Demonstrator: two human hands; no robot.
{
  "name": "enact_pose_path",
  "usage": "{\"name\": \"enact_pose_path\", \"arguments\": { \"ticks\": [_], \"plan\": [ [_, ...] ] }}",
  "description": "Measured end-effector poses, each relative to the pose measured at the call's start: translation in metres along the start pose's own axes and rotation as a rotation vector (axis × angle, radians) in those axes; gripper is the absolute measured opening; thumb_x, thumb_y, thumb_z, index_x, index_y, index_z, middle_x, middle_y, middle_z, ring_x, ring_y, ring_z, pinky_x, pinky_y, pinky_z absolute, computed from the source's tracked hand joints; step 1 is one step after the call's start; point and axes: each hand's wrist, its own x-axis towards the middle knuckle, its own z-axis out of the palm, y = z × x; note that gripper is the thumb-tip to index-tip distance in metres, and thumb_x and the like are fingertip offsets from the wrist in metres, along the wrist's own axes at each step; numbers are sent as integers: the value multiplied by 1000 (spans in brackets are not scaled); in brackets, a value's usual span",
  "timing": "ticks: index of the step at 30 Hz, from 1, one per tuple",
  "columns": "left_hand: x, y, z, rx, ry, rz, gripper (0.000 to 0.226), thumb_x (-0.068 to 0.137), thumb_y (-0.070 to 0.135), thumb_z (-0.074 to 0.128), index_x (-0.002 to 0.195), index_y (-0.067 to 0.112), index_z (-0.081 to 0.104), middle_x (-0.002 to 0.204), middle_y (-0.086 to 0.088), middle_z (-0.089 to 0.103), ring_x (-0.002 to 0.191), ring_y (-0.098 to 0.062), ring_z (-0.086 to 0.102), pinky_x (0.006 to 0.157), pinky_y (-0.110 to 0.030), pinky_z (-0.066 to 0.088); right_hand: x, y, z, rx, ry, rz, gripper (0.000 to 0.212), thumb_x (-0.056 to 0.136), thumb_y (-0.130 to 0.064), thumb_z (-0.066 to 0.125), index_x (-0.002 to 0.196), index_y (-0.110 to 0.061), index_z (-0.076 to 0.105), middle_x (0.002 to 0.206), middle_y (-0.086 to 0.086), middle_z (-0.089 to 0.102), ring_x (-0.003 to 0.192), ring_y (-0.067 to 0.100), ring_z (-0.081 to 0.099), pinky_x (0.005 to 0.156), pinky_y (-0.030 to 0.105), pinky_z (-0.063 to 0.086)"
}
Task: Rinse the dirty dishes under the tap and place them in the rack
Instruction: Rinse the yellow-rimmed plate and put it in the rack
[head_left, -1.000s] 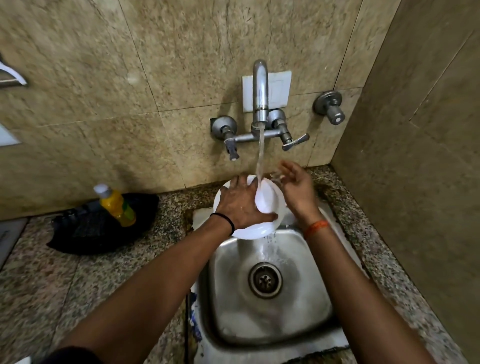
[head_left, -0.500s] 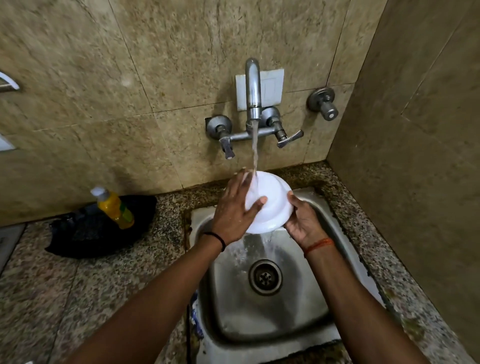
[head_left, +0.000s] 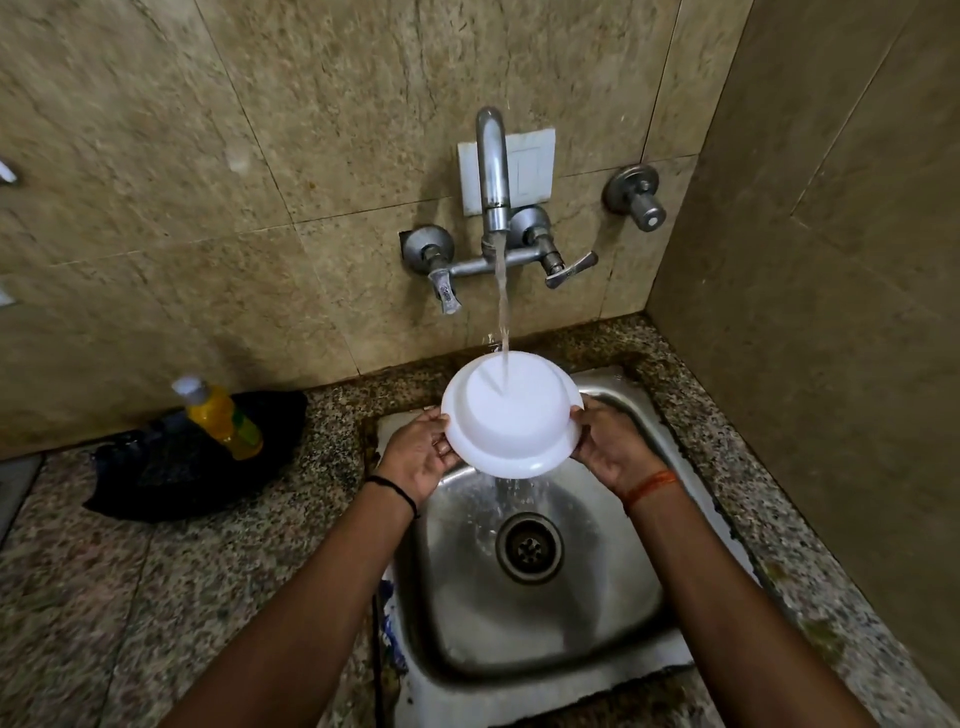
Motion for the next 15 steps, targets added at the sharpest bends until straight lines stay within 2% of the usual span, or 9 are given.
{"name": "enact_pose_path", "arguments": {
  "ticks": [2,4,7,11,13,15],
  "plan": [
    [0,-1,-1,12,-10,-13,18,96,-3,43,98,7,57,87,-9,65,77,-20,63,73,-42,56,-2,-4,0,-92,8,-32,40,94,6,35,123,-9,58,104,8,67,91,22,63,68,34,57],
    [3,-4,-3,18,-15,-35,22,97,-2,40,110,6,56,90,-9,65,80,-21,62,81,-45,53,-3,-9,0,-163,29,-71,40,89,9,38,115,-8,62,99,9,69,88,24,64,71,36,54],
    [7,-10,-5,46,1,-101,29,98,3,39,123,4,54,93,-11,65,85,-24,61,87,-46,49,-1,-18,2,-214,20,-128,32,89,7,46,113,-5,64,106,17,68,90,32,64,74,42,53],
    [4,-15,-5,100,-46,-211,25,98,25,46,110,8,60,100,-11,66,92,-26,62,92,-46,47,-7,-35,10,-259,-26,-195,31,88,4,56,118,-3,62,110,14,69,98,28,65,81,44,56],
    [2,-15,-7,132,-64,-223,27,97,29,49,108,7,61,101,-12,66,94,-28,62,92,-48,48,-6,-40,10,-256,-34,-204,30,87,4,59,116,-3,63,106,12,70,93,25,66,76,40,58],
    [4,-12,-10,149,-49,-173,25,98,22,47,113,6,58,98,-12,66,89,-27,63,81,-45,53,-2,-38,5,-244,-12,-161,27,87,3,59,113,-3,64,100,12,70,85,21,66,61,30,59]
  ]
}}
